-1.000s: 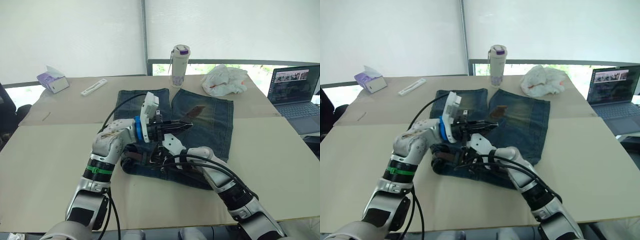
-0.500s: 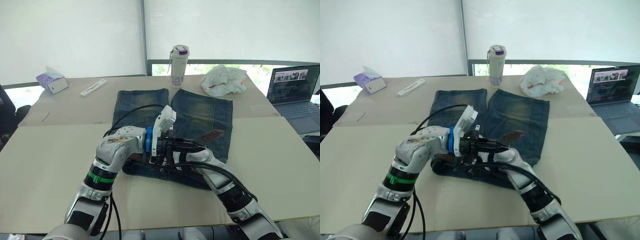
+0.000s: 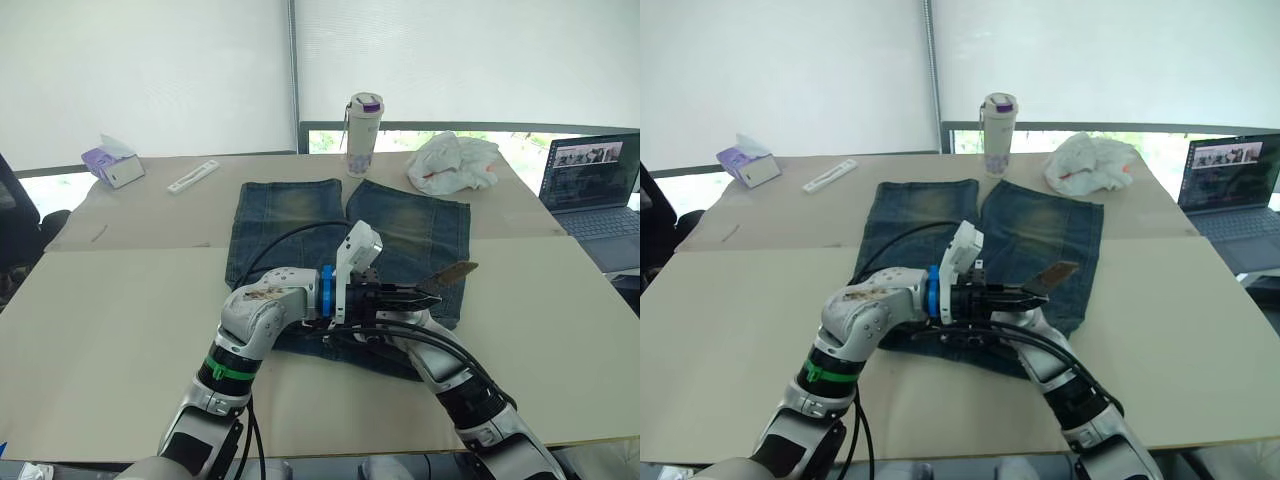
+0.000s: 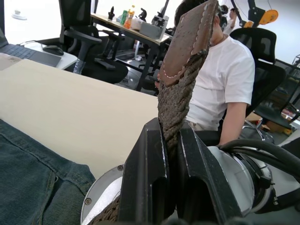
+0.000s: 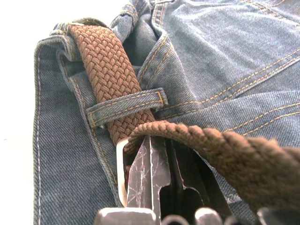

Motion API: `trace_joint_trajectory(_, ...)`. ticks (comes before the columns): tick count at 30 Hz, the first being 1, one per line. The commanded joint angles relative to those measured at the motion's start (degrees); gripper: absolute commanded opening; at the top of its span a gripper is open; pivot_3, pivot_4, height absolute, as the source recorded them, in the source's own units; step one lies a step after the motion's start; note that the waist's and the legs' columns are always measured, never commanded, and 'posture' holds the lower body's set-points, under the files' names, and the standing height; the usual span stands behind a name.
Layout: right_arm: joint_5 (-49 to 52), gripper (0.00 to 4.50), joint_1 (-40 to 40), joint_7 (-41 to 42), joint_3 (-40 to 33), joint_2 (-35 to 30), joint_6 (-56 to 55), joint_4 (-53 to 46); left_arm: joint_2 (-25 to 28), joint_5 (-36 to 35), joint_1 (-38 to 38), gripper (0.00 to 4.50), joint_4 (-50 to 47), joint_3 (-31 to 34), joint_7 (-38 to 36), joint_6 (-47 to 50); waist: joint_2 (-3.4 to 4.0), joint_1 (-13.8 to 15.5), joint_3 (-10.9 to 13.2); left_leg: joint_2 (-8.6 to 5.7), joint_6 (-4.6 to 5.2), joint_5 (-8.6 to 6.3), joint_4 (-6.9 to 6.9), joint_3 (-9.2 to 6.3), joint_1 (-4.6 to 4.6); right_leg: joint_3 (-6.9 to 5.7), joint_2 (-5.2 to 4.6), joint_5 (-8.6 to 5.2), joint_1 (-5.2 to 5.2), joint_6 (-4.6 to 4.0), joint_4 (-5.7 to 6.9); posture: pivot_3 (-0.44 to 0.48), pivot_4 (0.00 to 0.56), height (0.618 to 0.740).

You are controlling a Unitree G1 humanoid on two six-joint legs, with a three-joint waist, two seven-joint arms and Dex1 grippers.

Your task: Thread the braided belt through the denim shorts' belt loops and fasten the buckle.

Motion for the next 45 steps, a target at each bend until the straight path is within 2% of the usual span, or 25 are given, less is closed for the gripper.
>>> trace_joint_trajectory(1,-1.9,0.03,1.7,-1.0,3.9,0.9,3.8,3.9,-6.5,-4.6,-1.4,0.00,-3.3,-6.2,-2.9,-0.4,0.01,0.1,0.0,0.00,0.00,0.00,0.00,0.00,0.00,-0.01,0.00,0.00,0.00,0.00,0.00,0.000,0.150,0.740)
trace_joint_trajectory(8,0.1,0.03,3.5,0.5,2.5,-1.1,5.7,-3.1,-4.9,-1.9,-0.6,0.00,-0.9,-3.6,-2.3,-2.6,0.00,1.0,0.0,-0.05,0.00,0.00,0.02,0.00,-0.05,-0.01,-0.05,-0.01,0.00,0.02,-0.06,0.000,0.150,0.740)
trace_joint_trajectory(13,2.5,0.03,4.7,1.7,1.0,-2.6,6.9,-7.9,-5.2,-4.7,-2.4,0.00,1.0,5.5,0.9,-2.5,-0.03,1.2,0.0,-0.09,0.00,0.00,0.02,0.00,-0.11,-0.04,-0.10,-0.03,-0.02,0.05,-0.12,0.000,0.150,0.740)
trace_joint_trajectory(18,2.0,0.03,4.7,1.3,0.1,-3.8,8.4,-8.9,-4.3,-7.6,-3.2,0.00,1.1,8.7,1.1,-1.3,-0.04,1.0,0.0,-0.05,0.00,0.00,0.02,0.00,-0.14,-0.03,-0.07,-0.03,-0.07,0.05,-0.10,0.000,0.150,0.740)
trace_joint_trajectory(25,0.9,0.03,4.3,1.9,1.8,-7.7,11.8,-12.2,-1.8,-9.2,-2.1,0.00,-0.2,7.3,-0.2,-0.8,-0.07,1.3,0.0,-0.11,0.00,0.00,0.02,0.00,-0.15,-0.04,-0.11,-0.03,-0.06,0.06,-0.13,0.000,0.150,0.740)
trace_joint_trajectory(34,1.6,0.03,4.8,1.5,1.6,-8.3,14.1,-15.2,-2.0,-10.6,-2.1,0.00,0.5,7.1,0.0,-1.3,-0.08,1.1,0.1,-0.09,0.00,0.00,0.02,0.00,-0.15,-0.05,-0.09,-0.03,-0.07,0.06,-0.13,0.000,0.150,0.740)
trace_joint_trajectory(39,3.8,0.03,7.1,0.3,-2.7,-6.5,12.6,-16.9,-2.8,-8.9,-1.0,0.00,2.2,5.1,-0.6,-3.2,-0.09,1.3,0.1,-0.10,0.00,0.00,0.02,0.00,-0.17,-0.05,-0.11,-0.03,-0.07,0.06,-0.14,0.000,0.150,0.740)
trace_joint_trajectory(45,9.9,0.03,13.0,1.2,-8.3,-5.8,12.0,-21.8,-0.5,-5.8,2.1,0.00,4.4,1.5,-2.4,-6.3,-0.08,1.1,0.1,-0.06,0.00,0.00,0.02,0.00,-0.14,-0.04,-0.07,-0.03,-0.06,0.06,-0.14,0.000,0.150,0.740)
